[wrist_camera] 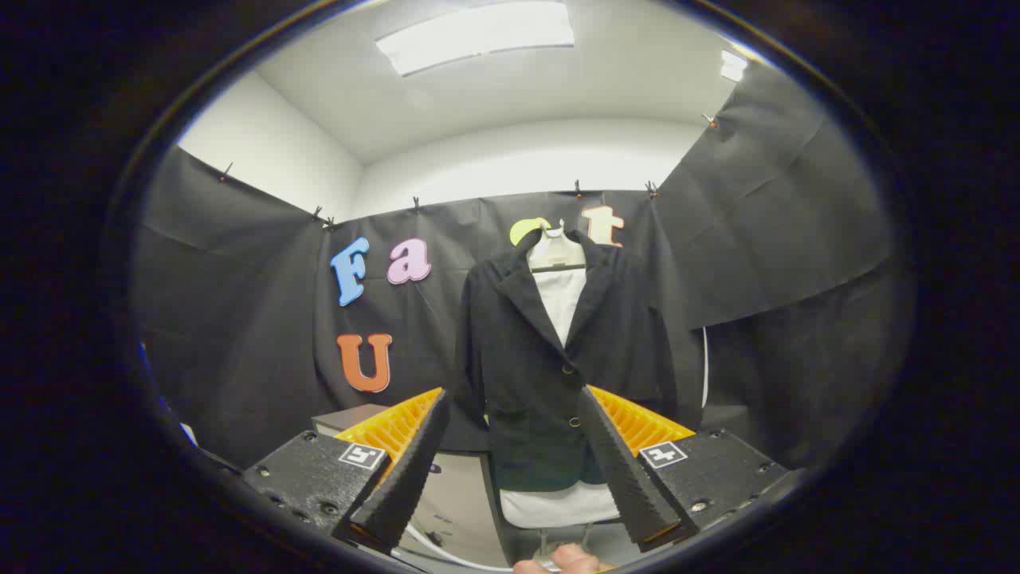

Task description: Iron the clothes twice with a garment steamer, once on the left side and once on the right side.

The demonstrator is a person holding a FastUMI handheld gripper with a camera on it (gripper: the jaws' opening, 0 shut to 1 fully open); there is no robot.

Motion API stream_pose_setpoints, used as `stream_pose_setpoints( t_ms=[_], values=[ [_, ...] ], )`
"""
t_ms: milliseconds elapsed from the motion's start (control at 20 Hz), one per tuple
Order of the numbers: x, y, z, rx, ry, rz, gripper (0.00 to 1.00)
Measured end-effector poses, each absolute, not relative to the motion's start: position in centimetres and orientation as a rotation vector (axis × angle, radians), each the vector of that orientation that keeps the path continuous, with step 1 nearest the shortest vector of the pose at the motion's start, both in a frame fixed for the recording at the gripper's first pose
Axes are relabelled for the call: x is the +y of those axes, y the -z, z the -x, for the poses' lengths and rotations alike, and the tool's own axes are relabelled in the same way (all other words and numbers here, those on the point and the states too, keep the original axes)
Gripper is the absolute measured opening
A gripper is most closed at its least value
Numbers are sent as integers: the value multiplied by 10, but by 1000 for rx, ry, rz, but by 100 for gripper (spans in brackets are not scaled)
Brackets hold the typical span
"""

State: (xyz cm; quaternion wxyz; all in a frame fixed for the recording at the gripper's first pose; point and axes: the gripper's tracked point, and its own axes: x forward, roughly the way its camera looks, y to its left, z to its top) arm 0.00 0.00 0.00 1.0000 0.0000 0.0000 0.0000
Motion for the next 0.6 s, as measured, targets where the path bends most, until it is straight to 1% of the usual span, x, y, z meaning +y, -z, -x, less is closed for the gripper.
stream_pose_setpoints(
  t_ms=[250, 600],
  values=[
    [3, 17, -12, 57, -50, 35, 100],
    [-13, 32, -26, 121, -43, -17, 100]
  ],
)
